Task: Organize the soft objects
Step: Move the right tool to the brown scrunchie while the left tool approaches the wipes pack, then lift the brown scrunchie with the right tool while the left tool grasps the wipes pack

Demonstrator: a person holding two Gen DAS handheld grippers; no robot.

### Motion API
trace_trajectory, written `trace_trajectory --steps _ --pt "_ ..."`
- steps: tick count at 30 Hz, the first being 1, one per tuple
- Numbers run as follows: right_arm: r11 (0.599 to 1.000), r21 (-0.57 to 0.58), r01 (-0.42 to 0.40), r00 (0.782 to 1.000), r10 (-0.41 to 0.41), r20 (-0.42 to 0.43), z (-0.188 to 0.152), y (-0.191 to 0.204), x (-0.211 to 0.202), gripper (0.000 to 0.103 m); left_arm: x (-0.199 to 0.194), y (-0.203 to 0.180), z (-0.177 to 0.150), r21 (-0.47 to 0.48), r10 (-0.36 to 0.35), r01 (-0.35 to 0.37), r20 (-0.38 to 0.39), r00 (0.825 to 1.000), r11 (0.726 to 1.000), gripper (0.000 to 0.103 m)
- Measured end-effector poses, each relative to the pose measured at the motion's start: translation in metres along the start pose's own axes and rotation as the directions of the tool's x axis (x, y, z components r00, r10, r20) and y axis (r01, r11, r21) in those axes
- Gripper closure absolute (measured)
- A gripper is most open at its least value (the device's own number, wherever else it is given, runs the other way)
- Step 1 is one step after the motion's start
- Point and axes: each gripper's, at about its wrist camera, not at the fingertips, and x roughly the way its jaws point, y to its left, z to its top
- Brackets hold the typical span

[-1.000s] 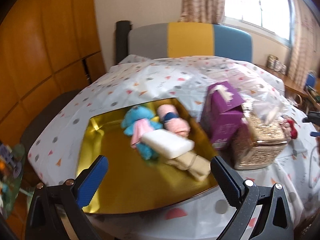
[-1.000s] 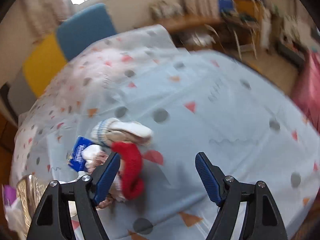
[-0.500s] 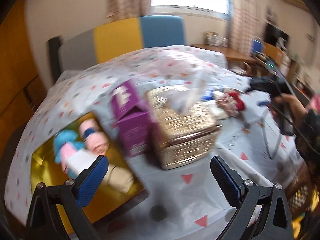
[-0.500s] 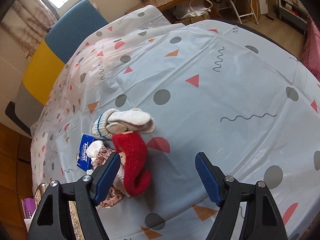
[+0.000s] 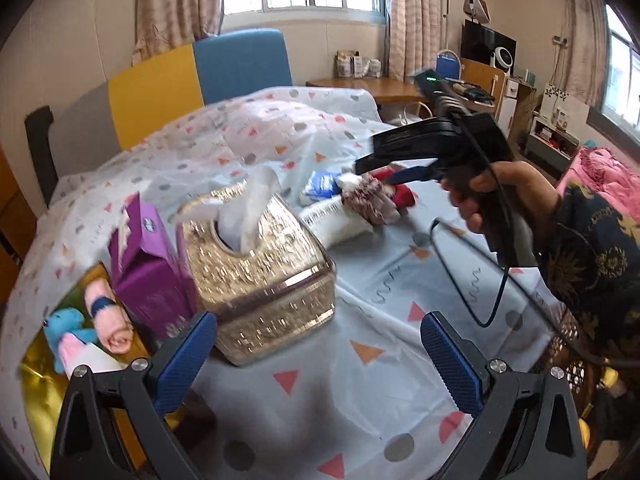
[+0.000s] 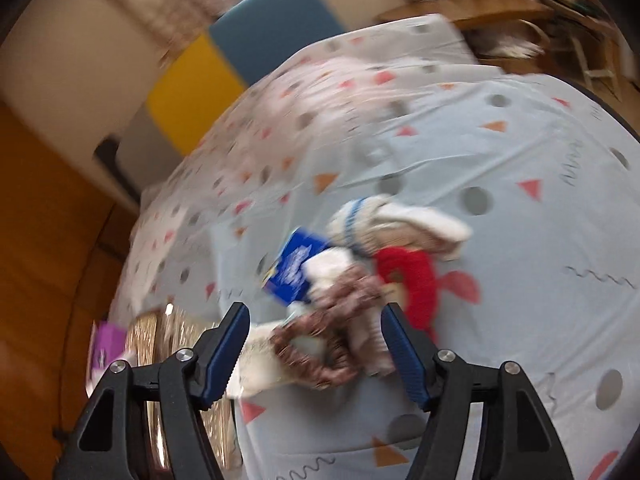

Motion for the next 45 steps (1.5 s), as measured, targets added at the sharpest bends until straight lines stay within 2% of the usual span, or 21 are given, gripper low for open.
trace_trajectory --steps 2,4,5,6,7,8,10,12,13,15,17,19,23,25,28,32,36,40,45 --pt "0.996 -0.085 0.021 0.997 -0.027 -0.068 -0.008 0.017 0.018 0.039 0.001 0.000 -0.004 -0.009 -0.005 0.004 -0.008 1.000 1.000 0.000" --pt "0.986 -0.149 0.078 0.991 -0.093 -0.094 -0.013 0.026 0.032 0.040 0.002 0.002 -0.006 -0.022 -0.009 0.008 -0.013 1.000 1.000 0.000" --pt "0.976 -0.182 0.121 0.985 -0.141 -0.101 -0.016 0.029 0.039 0.053 0.002 0.003 -0.007 -0.031 -0.012 0.011 -0.015 1.000 0.999 0.000" --pt "0.966 -0.207 0.157 0.976 -0.183 -0.115 -0.018 0.031 0.046 0.082 0.001 0.004 -0.009 -0.039 -0.018 0.017 -0.018 1.000 0.999 0.000" --pt "0.962 -0.219 0.162 0.972 -0.194 -0.133 -0.020 0.030 0.049 0.092 0.001 0.005 -0.009 -0.045 -0.024 0.023 -0.019 1.000 0.999 0.000" --pt "0.963 -0.225 0.152 0.972 -0.186 -0.141 -0.021 0.030 0.046 0.093 0.000 0.006 -0.010 -0.047 -0.026 0.025 -0.017 1.000 0.999 0.000" --pt "0.974 -0.197 0.115 0.989 -0.132 -0.074 -0.015 0.027 0.024 0.094 -0.002 0.008 -0.008 -0.046 -0.029 0.028 -0.010 1.000 0.999 0.000" --pt "0.995 -0.089 0.046 0.999 -0.043 0.026 -0.005 0.011 -0.006 0.095 -0.005 0.010 -0.003 -0.039 -0.037 0.037 -0.003 0.999 0.999 0.000" --pt "0.999 -0.040 0.031 0.998 -0.029 0.056 -0.003 0.001 -0.016 0.094 -0.006 0.010 0.000 -0.031 -0.038 0.038 0.000 0.999 0.999 0.000" --pt "0.998 0.017 0.054 0.996 -0.055 0.072 0.000 -0.016 -0.023 0.094 -0.008 0.010 0.009 -0.001 -0.031 0.031 0.003 1.000 1.000 0.000" --pt "0.988 0.079 0.129 0.991 -0.131 0.024 0.000 -0.033 -0.018 0.094 -0.007 0.008 0.020 0.041 -0.014 0.014 -0.001 1.000 0.999 0.000" --pt "0.969 0.108 0.220 0.975 -0.217 -0.039 0.000 -0.044 -0.009 0.094 -0.005 0.006 0.034 0.075 -0.005 0.006 -0.010 1.000 0.997 0.000" --pt "0.952 0.132 0.275 0.961 -0.268 -0.074 -0.004 -0.055 -0.012 0.094 0.010 0.002 0.067 0.128 0.000 0.006 -0.048 0.999 0.992 0.000" --pt "0.944 0.143 0.297 0.954 -0.287 -0.088 -0.007 -0.060 -0.013 0.094 0.022 -0.002 0.081 0.162 -0.015 0.027 -0.076 0.997 0.986 0.000" --pt "0.936 0.160 0.313 0.948 -0.297 -0.111 -0.008 -0.064 -0.011 0.093 0.045 -0.012 0.101 0.256 -0.002 0.032 -0.114 0.993 0.966 0.000" --pt "0.943 0.164 0.289 0.956 -0.273 -0.109 -0.006 -0.065 -0.010 0.092 0.082 -0.022 0.124 0.351 0.018 0.048 -0.181 0.983 0.935 0.004" --pt "0.945 0.181 0.271 0.961 -0.256 -0.102 -0.005 -0.066 -0.011 0.092 0.122 -0.030 0.134 0.430 0.057 0.064 -0.263 0.963 0.900 0.005" --pt "0.948 0.194 0.251 0.967 -0.239 -0.083 -0.003 -0.066 -0.015 0.092 0.155 -0.040 0.135 0.514 0.118 0.061 -0.310 0.943 0.856 0.005" --pt "0.950 0.187 0.251 0.967 -0.239 -0.087 -0.002 -0.064 -0.013 0.092 0.190 -0.050 0.136 0.572 0.173 0.071 -0.361 0.916 0.817 0.005"
